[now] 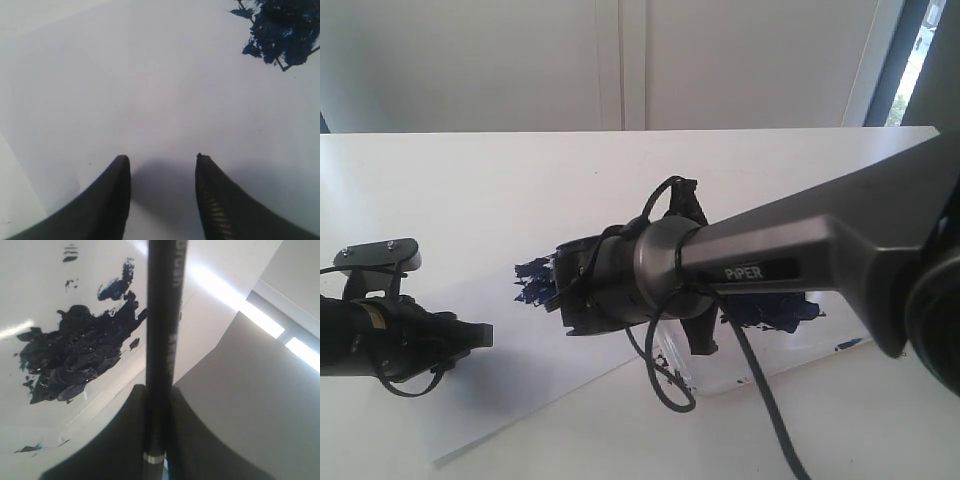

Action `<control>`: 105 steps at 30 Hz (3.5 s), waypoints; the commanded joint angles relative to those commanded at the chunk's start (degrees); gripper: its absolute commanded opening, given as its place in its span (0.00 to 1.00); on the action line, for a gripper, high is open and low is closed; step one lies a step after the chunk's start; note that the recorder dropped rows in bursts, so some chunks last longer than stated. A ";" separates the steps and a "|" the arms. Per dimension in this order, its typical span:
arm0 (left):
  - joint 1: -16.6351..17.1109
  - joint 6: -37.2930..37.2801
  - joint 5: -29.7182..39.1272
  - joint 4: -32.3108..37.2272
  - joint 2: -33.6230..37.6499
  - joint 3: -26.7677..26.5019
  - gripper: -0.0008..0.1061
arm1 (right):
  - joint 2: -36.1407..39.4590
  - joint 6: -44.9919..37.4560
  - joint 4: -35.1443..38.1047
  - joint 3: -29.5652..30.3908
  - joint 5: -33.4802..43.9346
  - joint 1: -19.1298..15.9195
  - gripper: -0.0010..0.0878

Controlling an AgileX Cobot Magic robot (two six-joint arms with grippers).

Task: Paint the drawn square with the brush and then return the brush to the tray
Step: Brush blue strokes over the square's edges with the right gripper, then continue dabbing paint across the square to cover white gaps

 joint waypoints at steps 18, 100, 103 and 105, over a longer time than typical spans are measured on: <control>0.00 -0.43 0.25 0.00 0.00 0.00 0.46 | 0.92 5.65 -6.51 -1.34 0.00 -1.47 0.01; 0.00 -1.08 1.29 0.00 0.00 0.00 0.46 | -2.24 3.84 3.45 6.67 0.00 -2.09 0.01; 0.00 -1.08 0.98 0.00 0.00 0.00 0.46 | -2.24 3.84 2.95 6.56 0.00 -2.36 0.01; 0.00 -1.08 0.92 0.00 0.00 0.00 0.46 | -2.67 3.96 2.66 5.65 0.00 -1.34 0.01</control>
